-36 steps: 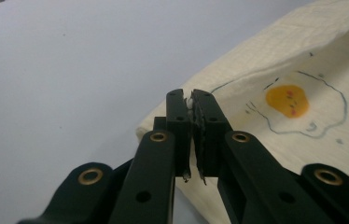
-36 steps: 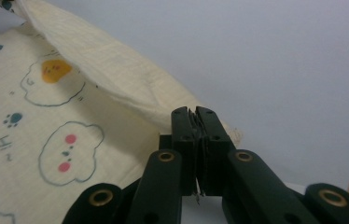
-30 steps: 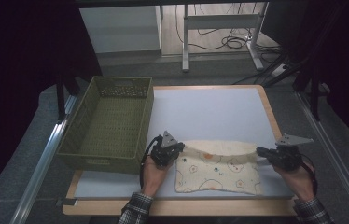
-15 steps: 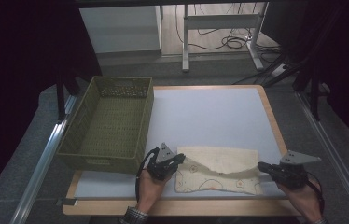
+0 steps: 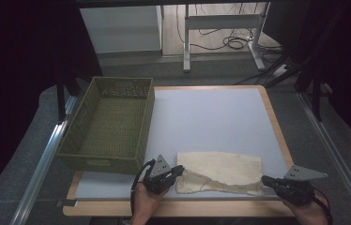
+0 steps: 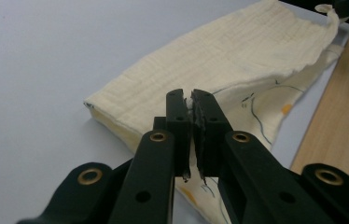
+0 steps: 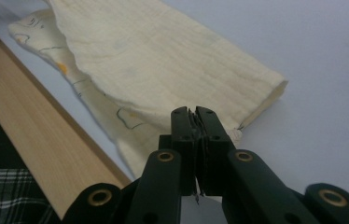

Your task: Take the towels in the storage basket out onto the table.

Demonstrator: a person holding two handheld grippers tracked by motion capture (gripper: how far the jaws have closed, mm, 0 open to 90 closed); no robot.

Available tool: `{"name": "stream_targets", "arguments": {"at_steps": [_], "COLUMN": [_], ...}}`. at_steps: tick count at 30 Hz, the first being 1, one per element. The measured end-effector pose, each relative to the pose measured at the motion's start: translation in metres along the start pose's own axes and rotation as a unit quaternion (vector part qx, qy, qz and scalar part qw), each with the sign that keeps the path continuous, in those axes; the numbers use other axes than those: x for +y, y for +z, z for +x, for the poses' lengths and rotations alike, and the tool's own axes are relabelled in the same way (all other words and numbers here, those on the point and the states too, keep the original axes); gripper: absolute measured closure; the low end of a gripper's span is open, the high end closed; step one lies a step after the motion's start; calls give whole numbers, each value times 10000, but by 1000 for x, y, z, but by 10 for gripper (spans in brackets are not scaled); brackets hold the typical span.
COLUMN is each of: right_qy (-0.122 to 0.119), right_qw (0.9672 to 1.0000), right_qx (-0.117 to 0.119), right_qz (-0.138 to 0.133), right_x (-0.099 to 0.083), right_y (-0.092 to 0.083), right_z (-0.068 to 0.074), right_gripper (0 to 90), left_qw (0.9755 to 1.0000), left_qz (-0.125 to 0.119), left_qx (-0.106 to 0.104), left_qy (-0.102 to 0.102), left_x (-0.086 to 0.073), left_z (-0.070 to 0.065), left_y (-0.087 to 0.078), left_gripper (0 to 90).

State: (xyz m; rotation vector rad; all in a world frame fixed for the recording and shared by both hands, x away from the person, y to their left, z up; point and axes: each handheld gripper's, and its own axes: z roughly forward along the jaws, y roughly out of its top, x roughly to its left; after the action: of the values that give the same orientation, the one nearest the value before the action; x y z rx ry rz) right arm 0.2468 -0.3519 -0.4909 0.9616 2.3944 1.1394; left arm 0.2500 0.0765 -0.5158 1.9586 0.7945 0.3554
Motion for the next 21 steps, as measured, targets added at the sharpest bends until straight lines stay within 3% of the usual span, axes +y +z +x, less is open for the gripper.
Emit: {"name": "stream_targets", "arguments": {"at_steps": [5,13,17,21], "right_qy": [-8,76,100,146], "right_qw": [9999,9995,9993,9993], "right_qx": [53,133,200,232], "right_qz": [122,261,283,240], "right_x": [-9,-20,-24,-25], "right_y": [2,6,7,0], "right_z": [7,9,12,12], "right_gripper": [866,855,802,714], "left_qw": [9997,9987,9972,9973], "left_qz": [234,454,631,593], "left_qx": [1,-229,-412,-426], "left_qy": [72,41,32,-17], "left_x": [-13,-26,-33,-34], "left_z": [-7,-14,-19,-22], "left_y": [2,2,3,-4], "left_gripper": [853,816,728,572]}}
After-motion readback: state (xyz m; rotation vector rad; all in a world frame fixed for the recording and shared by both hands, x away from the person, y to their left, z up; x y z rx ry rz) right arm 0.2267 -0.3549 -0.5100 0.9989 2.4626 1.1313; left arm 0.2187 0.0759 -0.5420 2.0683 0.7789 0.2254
